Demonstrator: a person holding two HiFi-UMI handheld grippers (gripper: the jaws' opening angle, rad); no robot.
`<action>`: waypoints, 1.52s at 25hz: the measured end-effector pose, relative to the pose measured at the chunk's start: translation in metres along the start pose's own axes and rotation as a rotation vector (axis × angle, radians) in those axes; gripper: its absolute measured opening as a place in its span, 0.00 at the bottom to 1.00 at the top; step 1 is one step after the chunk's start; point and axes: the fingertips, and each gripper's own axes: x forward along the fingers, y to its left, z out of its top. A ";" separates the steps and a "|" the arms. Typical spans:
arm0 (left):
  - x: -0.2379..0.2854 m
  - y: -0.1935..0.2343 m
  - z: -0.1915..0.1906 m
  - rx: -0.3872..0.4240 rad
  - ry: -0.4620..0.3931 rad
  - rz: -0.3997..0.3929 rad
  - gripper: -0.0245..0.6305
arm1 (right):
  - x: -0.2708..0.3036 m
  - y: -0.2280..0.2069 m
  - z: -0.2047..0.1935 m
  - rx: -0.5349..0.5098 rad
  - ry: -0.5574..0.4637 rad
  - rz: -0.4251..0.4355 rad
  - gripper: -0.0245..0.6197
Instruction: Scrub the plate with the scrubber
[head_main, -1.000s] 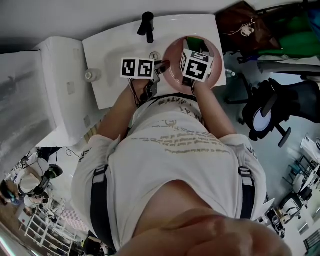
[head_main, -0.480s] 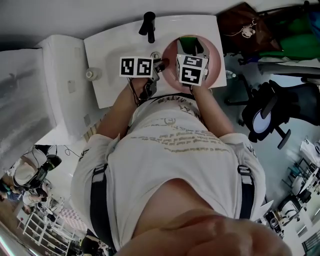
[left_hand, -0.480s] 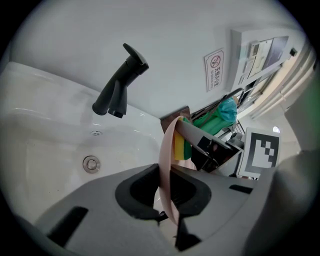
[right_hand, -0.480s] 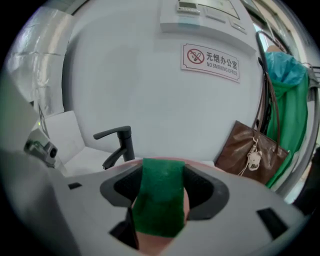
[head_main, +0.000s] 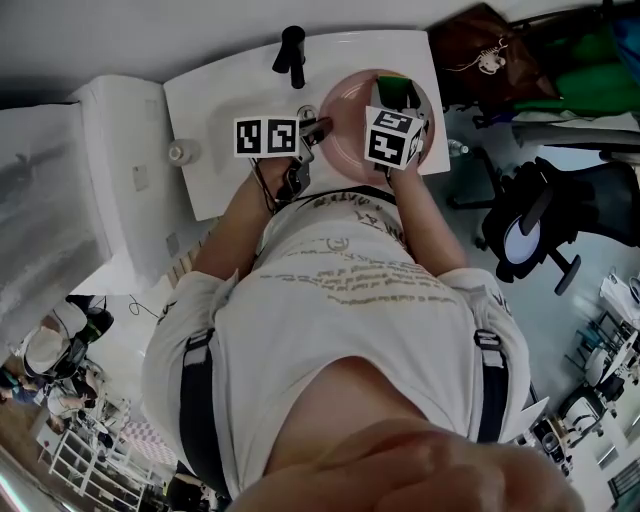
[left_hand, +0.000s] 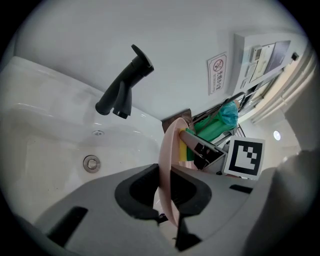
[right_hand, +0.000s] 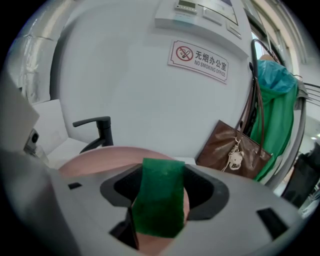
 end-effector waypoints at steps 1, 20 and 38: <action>-0.001 0.001 0.001 -0.003 -0.009 0.001 0.11 | 0.000 -0.003 -0.002 0.005 0.006 -0.007 0.43; -0.001 -0.003 0.012 0.062 -0.075 0.016 0.11 | 0.007 -0.016 -0.013 0.525 -0.025 0.121 0.43; -0.004 -0.005 0.020 0.023 -0.141 -0.001 0.11 | -0.013 0.076 0.005 0.029 -0.105 0.259 0.43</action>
